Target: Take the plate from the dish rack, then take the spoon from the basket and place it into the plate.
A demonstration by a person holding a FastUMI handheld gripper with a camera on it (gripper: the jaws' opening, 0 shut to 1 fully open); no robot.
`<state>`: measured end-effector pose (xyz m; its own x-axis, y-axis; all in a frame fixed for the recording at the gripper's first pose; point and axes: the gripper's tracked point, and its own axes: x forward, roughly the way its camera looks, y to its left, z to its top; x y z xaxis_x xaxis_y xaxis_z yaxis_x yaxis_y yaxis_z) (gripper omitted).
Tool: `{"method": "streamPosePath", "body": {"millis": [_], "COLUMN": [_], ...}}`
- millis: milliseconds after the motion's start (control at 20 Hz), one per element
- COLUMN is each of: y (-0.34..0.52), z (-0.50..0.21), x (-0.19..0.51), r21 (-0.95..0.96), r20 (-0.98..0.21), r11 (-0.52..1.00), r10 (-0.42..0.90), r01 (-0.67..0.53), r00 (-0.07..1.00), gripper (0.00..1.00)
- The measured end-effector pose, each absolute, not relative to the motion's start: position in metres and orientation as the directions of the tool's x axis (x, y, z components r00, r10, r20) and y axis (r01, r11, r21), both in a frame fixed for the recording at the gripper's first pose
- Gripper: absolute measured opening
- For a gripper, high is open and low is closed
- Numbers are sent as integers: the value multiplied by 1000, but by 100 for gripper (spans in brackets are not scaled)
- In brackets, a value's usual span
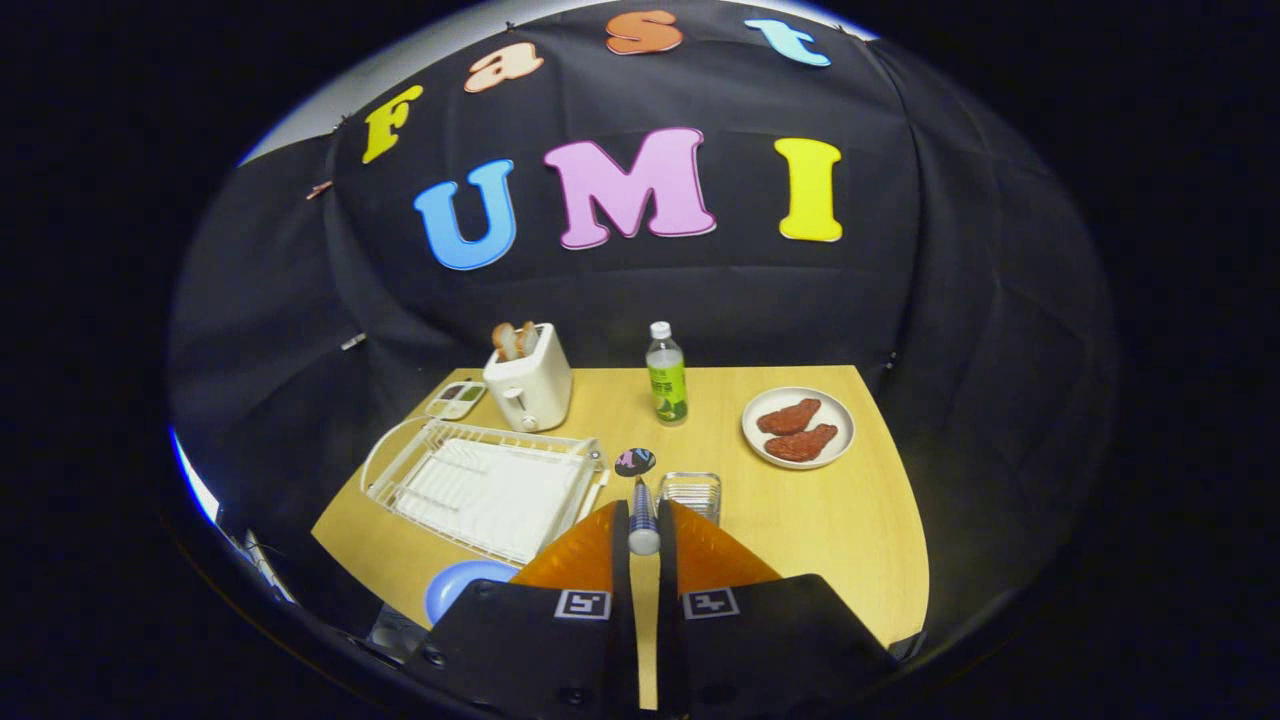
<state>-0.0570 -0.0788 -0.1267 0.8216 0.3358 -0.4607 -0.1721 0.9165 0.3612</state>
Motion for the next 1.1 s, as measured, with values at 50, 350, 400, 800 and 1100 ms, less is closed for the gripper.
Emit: {"method": "streamPosePath", "body": {"millis": [50,350,400,800,1100], "y": [-63,32,45,111,130], "z": [-117,-113,-119,-233,-272], "x": [-69,-137,-146,-185,-169], "r21": [387,432,427,358,362], "r20": [-443,-414,-424,-598,-622], "r11": [899,804,794,785,797], "r10": [378,580,598,609,593], "r01": [-207,-409,-433,-506,-483], "r00": [813,702,680,521,512], "gripper": [11,11,11,11,11]}}
